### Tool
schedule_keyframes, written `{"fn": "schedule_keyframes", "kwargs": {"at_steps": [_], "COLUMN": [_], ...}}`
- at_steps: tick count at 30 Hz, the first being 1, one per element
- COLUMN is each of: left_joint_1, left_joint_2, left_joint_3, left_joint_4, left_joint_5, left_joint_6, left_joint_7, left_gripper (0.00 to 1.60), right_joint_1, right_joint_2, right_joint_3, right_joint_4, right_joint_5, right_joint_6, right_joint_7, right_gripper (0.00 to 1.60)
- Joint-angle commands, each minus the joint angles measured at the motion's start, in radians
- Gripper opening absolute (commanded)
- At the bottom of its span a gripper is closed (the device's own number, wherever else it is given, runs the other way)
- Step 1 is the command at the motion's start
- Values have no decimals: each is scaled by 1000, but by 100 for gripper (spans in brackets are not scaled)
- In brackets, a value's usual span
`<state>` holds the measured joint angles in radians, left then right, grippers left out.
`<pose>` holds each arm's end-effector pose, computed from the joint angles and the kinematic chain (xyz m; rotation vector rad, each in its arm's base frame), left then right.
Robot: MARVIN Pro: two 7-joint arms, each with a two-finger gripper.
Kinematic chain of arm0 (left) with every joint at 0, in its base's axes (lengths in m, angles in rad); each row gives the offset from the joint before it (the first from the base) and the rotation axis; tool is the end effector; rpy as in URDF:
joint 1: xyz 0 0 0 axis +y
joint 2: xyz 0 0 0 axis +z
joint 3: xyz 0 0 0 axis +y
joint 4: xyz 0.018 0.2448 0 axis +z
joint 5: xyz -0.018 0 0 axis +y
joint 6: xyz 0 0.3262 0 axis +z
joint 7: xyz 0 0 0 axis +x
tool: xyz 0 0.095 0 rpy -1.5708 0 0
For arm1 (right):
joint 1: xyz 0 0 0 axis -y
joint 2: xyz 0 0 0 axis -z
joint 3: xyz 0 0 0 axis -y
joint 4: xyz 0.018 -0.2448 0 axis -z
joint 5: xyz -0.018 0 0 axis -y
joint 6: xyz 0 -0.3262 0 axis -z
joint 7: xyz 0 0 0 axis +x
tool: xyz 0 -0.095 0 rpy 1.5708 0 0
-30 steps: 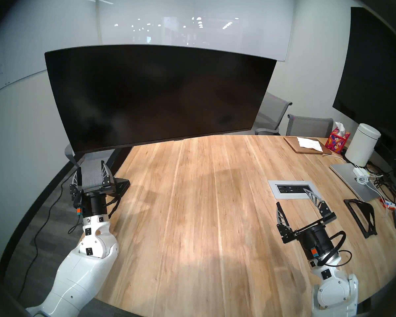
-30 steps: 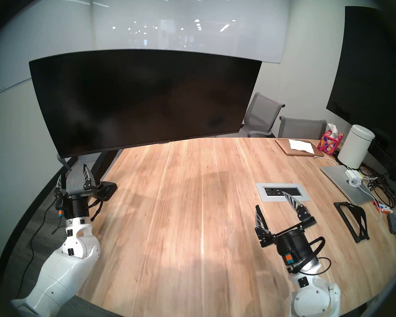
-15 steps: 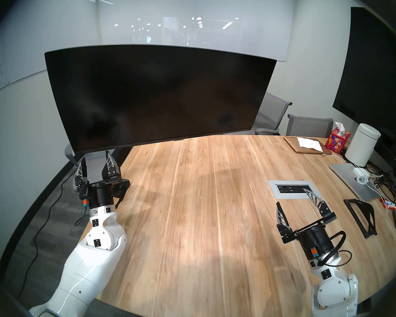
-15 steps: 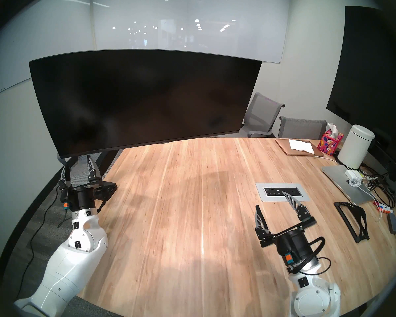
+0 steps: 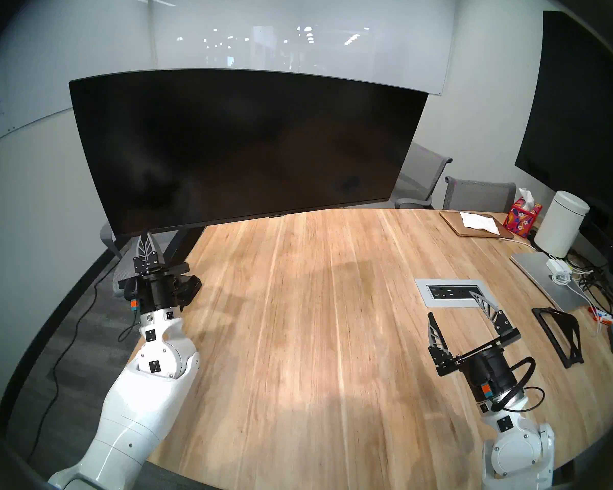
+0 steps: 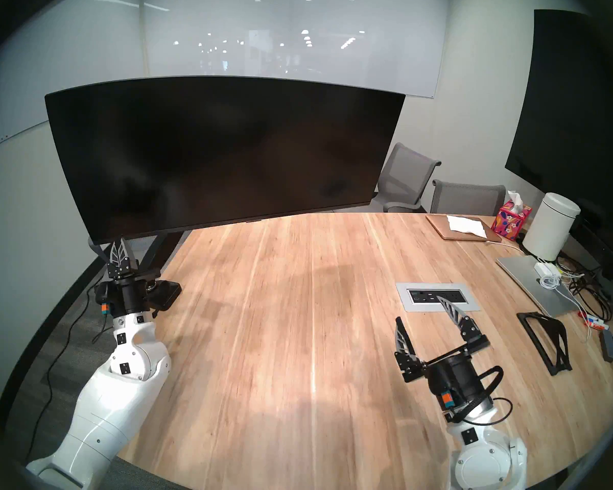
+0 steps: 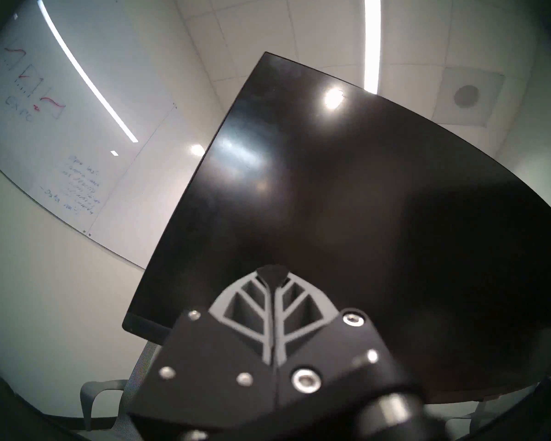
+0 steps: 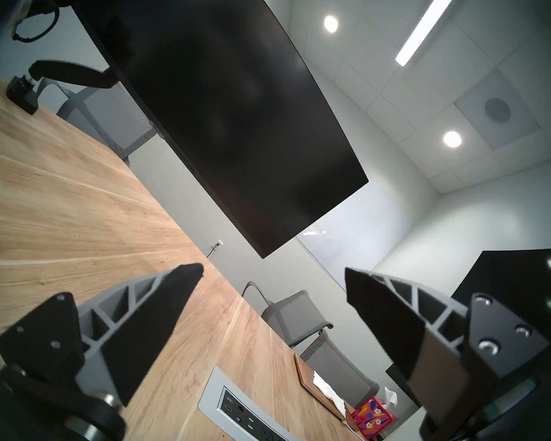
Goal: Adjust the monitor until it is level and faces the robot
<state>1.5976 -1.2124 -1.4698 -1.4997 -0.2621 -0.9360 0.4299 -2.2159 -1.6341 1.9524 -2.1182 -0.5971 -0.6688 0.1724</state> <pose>0.3950 0.0966 -0.2231 -1.1092 -0.4251 -2.7807 0.2574 -0.0856 -0.2243 1.3982 0.8952 2.0436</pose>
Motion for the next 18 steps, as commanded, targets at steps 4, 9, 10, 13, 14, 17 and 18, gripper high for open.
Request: {"fn": "schedule_keyframes", "kwargs": {"at_steps": [4,9,10,13,14,17,18], "left_joint_1": [0,-10,-16,-24,-28,-46,-49], "left_joint_2": [38,55,63,71,75,92,97], "left_joint_3": [-39,-53,-57,-57,-57,-54,-53], "left_joint_4": [-15,-13,-13,-12,-9,2,5], "left_joint_5": [-9,-18,-27,-37,-39,-51,-55], "left_joint_6": [-24,-24,-24,-24,-24,-24,-24], "left_joint_7": [0,0,-3,-9,-14,-35,-42], "left_gripper": [0,0,0,0,0,0,0], "right_joint_1": [2,2,2,2,2,2,2], "right_joint_2": [-2,-2,-2,-2,-2,-2,-2], "right_joint_3": [0,0,0,0,0,0,0], "right_joint_4": [-21,-21,-21,-21,-21,-21,-21], "right_joint_5": [6,6,6,6,6,6,6], "right_joint_6": [-1,-1,-2,-2,-2,-2,-2], "right_joint_7": [-3,-3,-3,-3,-3,-3,-3], "right_gripper": [160,160,160,160,160,160,160]}}
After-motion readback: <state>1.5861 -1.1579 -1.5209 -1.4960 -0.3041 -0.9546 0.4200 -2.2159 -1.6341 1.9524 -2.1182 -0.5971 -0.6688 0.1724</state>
